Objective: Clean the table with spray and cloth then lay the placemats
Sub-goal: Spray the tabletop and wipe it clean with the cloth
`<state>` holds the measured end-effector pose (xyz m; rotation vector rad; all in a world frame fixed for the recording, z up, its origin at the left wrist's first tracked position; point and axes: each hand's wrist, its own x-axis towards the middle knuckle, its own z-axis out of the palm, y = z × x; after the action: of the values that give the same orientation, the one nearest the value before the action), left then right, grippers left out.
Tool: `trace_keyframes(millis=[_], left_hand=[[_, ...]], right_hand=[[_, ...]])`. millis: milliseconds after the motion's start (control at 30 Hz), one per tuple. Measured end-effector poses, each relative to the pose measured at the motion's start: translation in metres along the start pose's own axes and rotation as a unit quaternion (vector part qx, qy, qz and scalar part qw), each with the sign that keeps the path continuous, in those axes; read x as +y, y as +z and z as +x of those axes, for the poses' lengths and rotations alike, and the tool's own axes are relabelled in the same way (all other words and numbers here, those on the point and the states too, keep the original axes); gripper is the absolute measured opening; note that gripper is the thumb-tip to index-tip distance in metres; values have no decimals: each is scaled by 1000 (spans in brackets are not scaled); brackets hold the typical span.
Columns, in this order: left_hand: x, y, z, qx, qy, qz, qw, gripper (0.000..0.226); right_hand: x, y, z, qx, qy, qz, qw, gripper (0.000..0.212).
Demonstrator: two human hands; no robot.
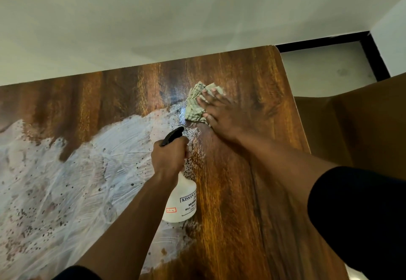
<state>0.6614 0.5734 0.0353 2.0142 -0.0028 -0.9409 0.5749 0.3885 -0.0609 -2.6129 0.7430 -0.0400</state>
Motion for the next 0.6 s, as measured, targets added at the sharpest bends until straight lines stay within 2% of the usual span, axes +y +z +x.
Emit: trace_keyframes(millis=[133, 233, 300, 367, 467, 600], left_hand=[[-1, -8, 0, 0, -1, -18, 1000, 18], [-2, -17, -2, 5, 0, -24, 1000, 26], [-3, -21, -5, 2, -2, -26, 1000, 31], [-3, -25, -6, 6, -1, -31, 999, 34], [-4, -28, -6, 16, -1, -38, 999, 33], [-5, -30, -7, 22, 2, -37, 999, 28]], right_hand=[[29, -15, 27, 74, 164, 9, 984, 57], [14, -14, 35, 92, 228, 19, 969, 59], [-9, -6, 29, 96, 238, 16, 966, 62], [-37, 6, 18, 86, 205, 20, 975, 61], [-70, 27, -7, 41, 92, 8, 995, 58], [-63, 31, -23, -11, -35, -1, 999, 58]])
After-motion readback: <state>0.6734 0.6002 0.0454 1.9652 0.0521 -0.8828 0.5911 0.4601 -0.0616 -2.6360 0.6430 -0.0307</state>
